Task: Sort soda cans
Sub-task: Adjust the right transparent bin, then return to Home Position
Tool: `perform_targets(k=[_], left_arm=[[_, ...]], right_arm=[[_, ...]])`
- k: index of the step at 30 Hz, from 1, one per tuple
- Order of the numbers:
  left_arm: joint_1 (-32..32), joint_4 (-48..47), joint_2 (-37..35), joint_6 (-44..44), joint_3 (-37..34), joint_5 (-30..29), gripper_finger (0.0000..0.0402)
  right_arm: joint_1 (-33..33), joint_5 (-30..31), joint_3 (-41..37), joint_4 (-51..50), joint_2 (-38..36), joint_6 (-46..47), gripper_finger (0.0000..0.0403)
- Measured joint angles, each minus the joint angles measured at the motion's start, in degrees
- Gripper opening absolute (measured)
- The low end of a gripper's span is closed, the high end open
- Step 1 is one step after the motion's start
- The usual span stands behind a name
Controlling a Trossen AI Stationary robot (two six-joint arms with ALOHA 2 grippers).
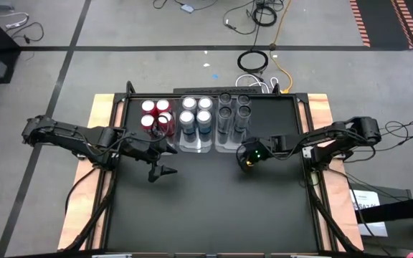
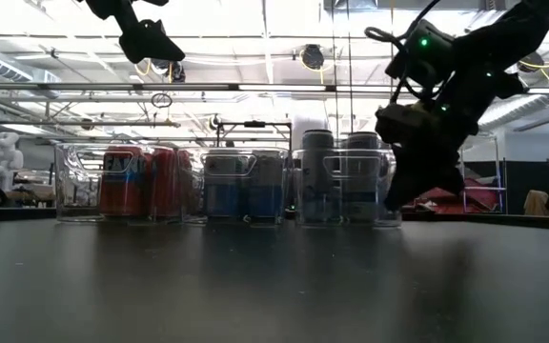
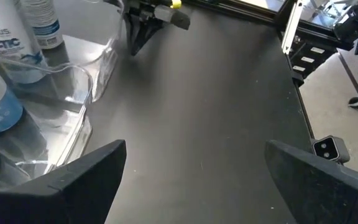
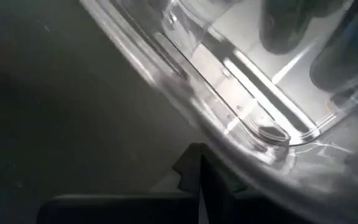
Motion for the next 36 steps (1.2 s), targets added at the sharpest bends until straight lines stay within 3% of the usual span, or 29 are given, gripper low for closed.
perform_targets(k=[6,11,19,27,30,36], left_arm=[[0.0,0.4,0.0,0.0,0.0,0.0,0.0391],[0.0,0.4,0.0,-0.5,0.0,0.5,0.0391],[0.0,0.3,-1.0,3.5,0.0,0.5,0.0391],[-0.1,0.6,-8.8,12.5,-0.5,-1.4,0.0391],[-0.1,4.5,-13.6,13.1,-6.0,-5.3,0.0391],[0.0,25.8,-23.2,15.3,-25.5,-6.0,0.0391]], right_arm=[[0.3,-0.8,0.0,-0.3,-0.1,-2.3,0.0],[1.9,-0.8,0.0,-1.2,-2.3,2.0,0.0],[8.1,-0.5,0.0,-3.3,-15.4,7.3,0.0],[13.6,-0.3,0.1,-3.3,-28.7,7.9,0.0],[14.5,-0.2,0.1,-3.4,-31.4,6.3,0.0],[14.5,-0.3,0.1,-4.9,-33.1,1.9,0.0]])
